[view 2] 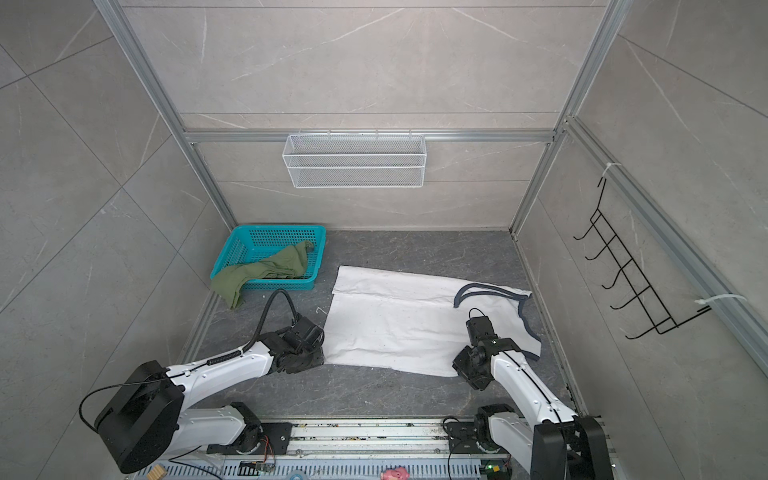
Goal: Fold and stack the tank tops
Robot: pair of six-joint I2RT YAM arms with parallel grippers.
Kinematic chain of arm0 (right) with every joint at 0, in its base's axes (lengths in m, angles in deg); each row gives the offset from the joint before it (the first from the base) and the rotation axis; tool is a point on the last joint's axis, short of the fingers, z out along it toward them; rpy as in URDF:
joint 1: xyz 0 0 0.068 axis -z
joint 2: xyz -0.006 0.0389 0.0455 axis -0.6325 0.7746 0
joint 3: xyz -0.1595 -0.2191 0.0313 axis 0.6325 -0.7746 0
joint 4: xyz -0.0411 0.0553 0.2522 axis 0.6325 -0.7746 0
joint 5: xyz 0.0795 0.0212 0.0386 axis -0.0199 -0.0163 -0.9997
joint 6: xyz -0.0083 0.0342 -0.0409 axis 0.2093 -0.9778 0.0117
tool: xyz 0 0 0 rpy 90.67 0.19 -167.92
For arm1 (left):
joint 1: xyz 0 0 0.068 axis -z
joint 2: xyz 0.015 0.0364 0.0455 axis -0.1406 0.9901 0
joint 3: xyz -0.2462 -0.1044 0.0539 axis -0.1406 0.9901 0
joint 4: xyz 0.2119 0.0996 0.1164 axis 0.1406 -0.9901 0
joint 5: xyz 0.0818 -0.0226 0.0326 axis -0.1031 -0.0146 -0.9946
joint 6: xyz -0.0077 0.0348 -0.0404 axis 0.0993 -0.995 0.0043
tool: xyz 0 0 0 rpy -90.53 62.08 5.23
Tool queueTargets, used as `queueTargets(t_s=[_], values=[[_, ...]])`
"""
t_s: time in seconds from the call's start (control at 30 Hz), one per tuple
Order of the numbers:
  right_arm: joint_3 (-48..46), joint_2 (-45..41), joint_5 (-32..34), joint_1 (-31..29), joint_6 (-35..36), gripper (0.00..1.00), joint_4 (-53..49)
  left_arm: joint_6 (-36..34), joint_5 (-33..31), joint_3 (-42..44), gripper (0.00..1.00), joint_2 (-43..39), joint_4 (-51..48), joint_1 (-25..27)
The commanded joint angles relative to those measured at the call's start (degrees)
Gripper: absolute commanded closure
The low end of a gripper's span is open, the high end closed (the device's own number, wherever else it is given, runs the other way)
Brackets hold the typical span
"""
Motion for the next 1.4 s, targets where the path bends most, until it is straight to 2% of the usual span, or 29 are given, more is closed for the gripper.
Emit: queueTargets(t_s=[0.0,0.27,0.77,0.93,1.17,1.37], values=[[-1.7,0.9,-0.4,-0.5,-0.8,0.66,2.2,0.5,0.8,0.3,0.57,1.8,1.6,-0.4],[-1.8,-0.5,-0.2,-0.8,-1.4,0.87,1.7,0.5,1.6,-0.2,0.7,3.5,1.8,-0.4],[-1.0,-2.3,0.2,-0.9,-1.7,0.98,0.9,-0.5,3.1,-5.0,0.99,2.4,-1.1,1.3],[0.5,-2.5,0.4,-0.9,-0.9,1.0,-0.2,-0.8,2.0,-6.6,1.0,1.6,-3.3,1.6],[6.2,-3.1,4.8,-1.0,2.6,1.0,-4.3,-2.0,-2.9,-11.2,1.0,-0.7,-6.4,1.5],[12.4,-1.0,5.4,-0.9,4.1,1.0,-4.5,-4.8,-6.7,-21.0,1.0,4.9,-8.4,1.0]])
